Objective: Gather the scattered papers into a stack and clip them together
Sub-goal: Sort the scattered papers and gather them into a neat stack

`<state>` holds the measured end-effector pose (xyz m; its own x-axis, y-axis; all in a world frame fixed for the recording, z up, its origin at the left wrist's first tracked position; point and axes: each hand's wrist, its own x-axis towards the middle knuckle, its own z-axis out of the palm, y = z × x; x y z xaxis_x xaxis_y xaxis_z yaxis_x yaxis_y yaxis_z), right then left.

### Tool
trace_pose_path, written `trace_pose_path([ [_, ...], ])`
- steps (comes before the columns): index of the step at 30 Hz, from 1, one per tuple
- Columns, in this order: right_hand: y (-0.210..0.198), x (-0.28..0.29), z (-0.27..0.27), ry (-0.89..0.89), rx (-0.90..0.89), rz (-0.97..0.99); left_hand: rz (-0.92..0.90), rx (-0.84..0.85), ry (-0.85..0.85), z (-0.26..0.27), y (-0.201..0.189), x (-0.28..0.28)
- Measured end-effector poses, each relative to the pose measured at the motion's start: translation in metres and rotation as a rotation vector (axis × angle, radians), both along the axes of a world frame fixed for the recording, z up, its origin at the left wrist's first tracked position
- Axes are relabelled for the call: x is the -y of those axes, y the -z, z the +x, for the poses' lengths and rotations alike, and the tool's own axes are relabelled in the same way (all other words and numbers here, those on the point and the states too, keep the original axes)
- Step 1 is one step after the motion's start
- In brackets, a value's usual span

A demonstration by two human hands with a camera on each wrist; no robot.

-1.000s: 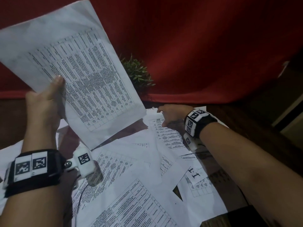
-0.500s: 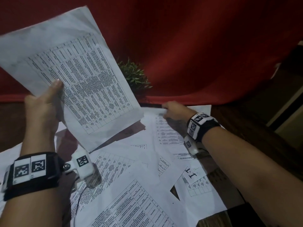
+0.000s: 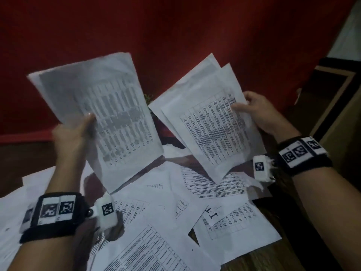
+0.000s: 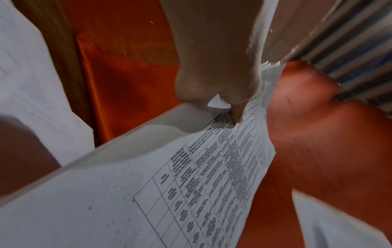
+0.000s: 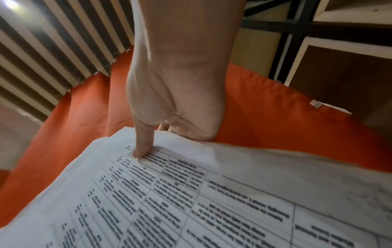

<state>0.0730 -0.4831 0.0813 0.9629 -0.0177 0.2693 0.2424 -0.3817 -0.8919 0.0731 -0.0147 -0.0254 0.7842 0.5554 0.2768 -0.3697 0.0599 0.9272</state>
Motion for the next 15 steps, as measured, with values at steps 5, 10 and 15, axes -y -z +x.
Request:
trace_pose_path([
  [5, 0.002, -0.034, -0.02, 0.043, 0.069, 0.196, 0.108, 0.07, 0.207, 0.004, -0.019, 0.065],
  [10, 0.028, -0.068, -0.018, 0.18, 0.066, 0.171, 0.033, 0.081, 0.328, -0.016, -0.03, 0.116],
  [15, 0.038, -0.072, -0.029, 0.255, 0.12, 0.195, -0.041, 0.105, 0.322, -0.03, -0.024, 0.123],
])
